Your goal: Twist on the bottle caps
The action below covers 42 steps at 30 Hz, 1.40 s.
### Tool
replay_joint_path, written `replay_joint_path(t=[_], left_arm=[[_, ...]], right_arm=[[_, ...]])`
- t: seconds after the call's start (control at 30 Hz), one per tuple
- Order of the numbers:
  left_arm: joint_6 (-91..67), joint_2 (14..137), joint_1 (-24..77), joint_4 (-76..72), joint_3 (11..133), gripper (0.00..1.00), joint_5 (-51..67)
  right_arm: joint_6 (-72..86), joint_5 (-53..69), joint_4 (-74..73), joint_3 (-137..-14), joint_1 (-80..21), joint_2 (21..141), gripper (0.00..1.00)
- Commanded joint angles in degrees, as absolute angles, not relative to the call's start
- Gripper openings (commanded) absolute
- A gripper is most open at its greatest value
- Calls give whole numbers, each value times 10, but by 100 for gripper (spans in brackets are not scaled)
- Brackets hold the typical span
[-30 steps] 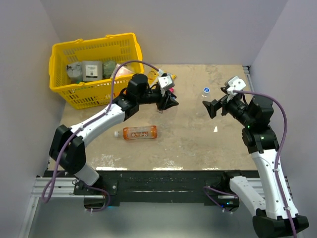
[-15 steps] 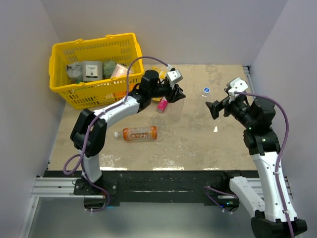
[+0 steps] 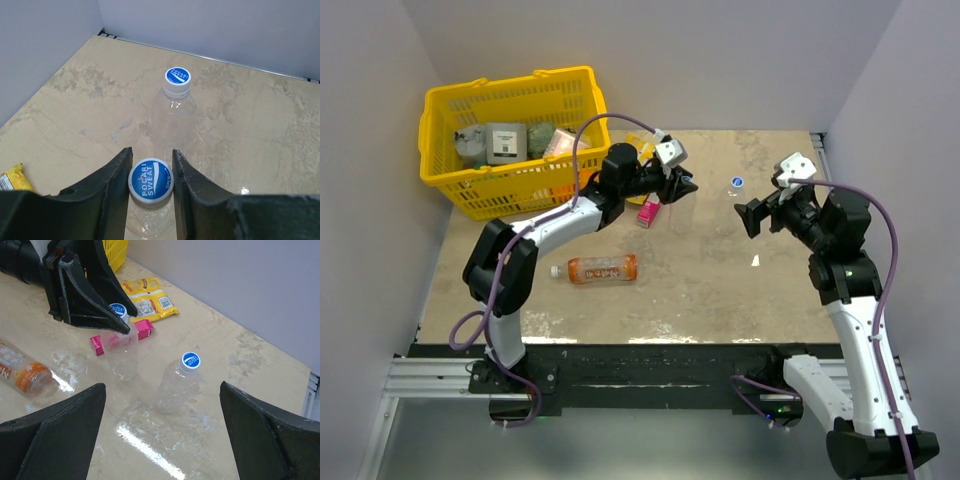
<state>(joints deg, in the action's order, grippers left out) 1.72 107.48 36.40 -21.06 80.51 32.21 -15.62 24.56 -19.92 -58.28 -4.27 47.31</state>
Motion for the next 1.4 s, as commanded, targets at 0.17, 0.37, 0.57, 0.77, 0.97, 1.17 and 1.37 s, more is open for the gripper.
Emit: replay_joint_path(t=[0.17, 0.37, 0.57, 0.77, 0.97, 1.17, 1.37], left_arm=[[4, 1083, 360, -273, 803, 18, 320], [7, 1090, 359, -269, 799, 31, 310], [8, 1097, 357, -272, 797, 34, 312], [4, 1101, 358, -276, 794, 36, 312], [4, 1101, 357, -277, 788, 45, 310], [4, 1102, 357, -282, 782, 56, 304], [4, 1102, 356, -284, 781, 59, 302]], right_arm=[[-167, 246, -200, -618, -36, 483, 99], [-167, 251, -197, -618, -33, 487, 99], [-168, 254, -197, -622, -33, 495, 99], [-169, 257, -195, -625, -33, 501, 99], [-170, 258, -190, -622, -33, 505, 99], [-170, 258, -184, -623, -33, 510, 99], [-170, 259, -181, -624, -33, 512, 99]])
